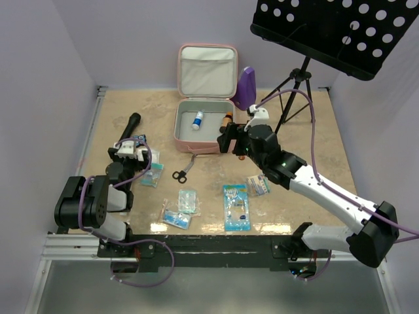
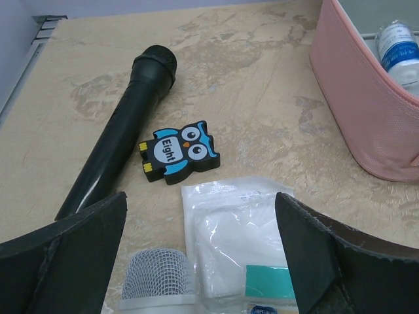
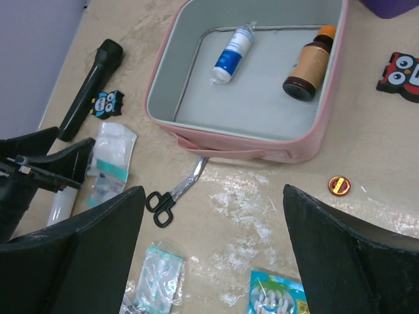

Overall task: Organize the medicine kit
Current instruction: Pick up the pill bottle at the corner of the board.

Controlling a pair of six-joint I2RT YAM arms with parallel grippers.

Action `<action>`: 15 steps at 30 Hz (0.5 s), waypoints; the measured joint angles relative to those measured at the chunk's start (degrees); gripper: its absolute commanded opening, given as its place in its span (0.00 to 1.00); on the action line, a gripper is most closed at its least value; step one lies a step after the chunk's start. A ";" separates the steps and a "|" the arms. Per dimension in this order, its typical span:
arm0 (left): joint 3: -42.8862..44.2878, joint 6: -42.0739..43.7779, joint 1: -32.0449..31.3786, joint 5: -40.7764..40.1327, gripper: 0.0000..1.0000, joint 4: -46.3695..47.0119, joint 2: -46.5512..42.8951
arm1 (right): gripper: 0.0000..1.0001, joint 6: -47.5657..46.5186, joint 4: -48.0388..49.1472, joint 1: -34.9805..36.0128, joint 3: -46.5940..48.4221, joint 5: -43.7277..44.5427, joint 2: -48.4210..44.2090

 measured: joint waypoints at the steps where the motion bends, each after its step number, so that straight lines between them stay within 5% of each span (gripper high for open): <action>1: 0.00 0.00 0.00 0.00 1.00 0.00 0.00 | 0.90 0.37 -0.57 0.00 0.28 1.01 -0.04; 10: -0.26 0.09 -0.48 -0.42 1.00 -0.57 -1.25 | 0.90 3.61 -4.11 0.22 0.66 4.70 0.17; 15: 1.18 0.70 2.34 -0.33 1.00 -14.36 -22.69 | 0.89 3.72 -4.90 0.83 0.76 5.60 0.33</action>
